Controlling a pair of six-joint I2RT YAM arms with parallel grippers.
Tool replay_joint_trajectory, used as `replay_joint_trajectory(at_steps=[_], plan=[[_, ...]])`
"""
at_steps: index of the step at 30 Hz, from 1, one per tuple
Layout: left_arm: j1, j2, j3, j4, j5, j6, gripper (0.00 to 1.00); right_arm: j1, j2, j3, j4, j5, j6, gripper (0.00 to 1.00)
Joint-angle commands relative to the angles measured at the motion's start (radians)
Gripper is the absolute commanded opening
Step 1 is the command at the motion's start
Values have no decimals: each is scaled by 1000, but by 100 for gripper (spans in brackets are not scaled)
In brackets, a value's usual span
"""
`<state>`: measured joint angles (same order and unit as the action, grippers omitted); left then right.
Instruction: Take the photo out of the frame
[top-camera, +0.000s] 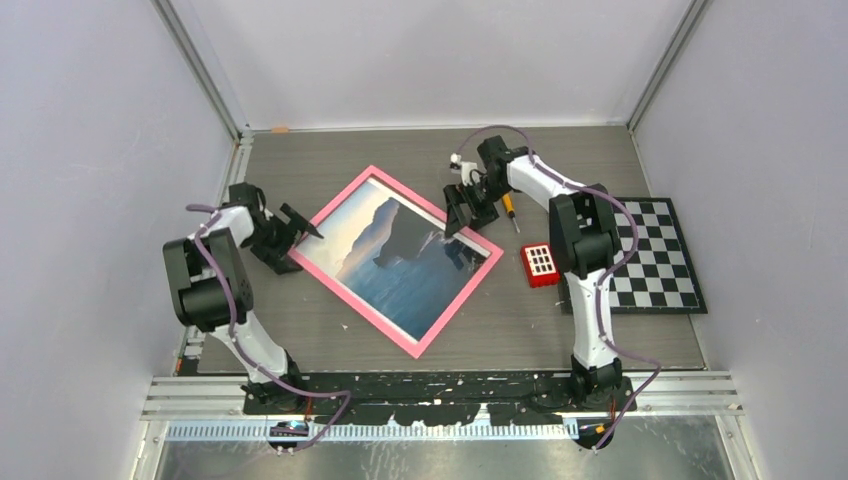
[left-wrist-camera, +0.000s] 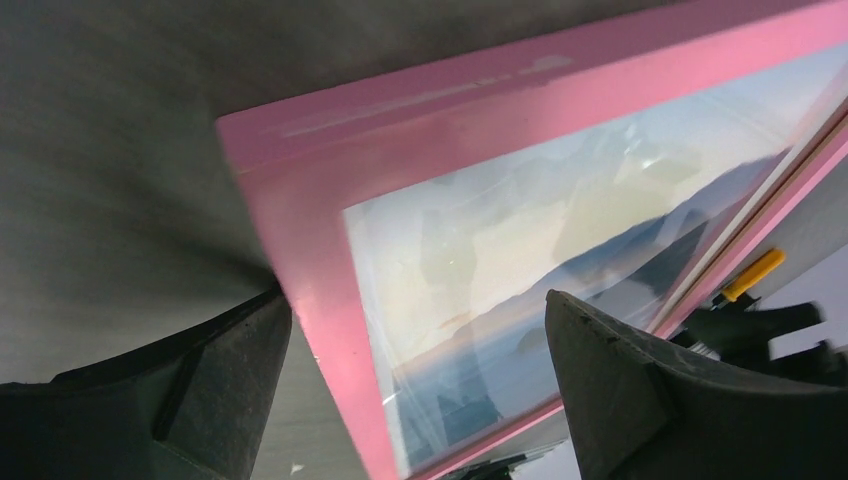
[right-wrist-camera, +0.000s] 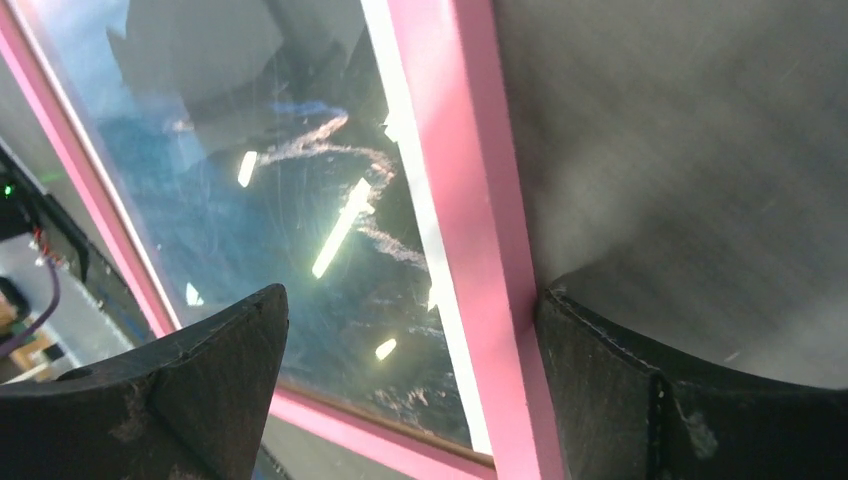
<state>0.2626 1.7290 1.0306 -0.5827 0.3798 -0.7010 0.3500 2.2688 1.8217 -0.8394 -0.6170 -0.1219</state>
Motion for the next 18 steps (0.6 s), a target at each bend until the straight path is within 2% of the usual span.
replay_joint_trajectory(at_steps=[1,8,18], plan=[[-69,167,106,141,34,44,100,30,-78,-170,-115,-73,-8,95],[-181,332,312,146,60,123,100,53,-163,-306,-138,-90,-31,95],[-230,532,634,117,36,246,100,101,-118,-255,-55,-78,75,95]])
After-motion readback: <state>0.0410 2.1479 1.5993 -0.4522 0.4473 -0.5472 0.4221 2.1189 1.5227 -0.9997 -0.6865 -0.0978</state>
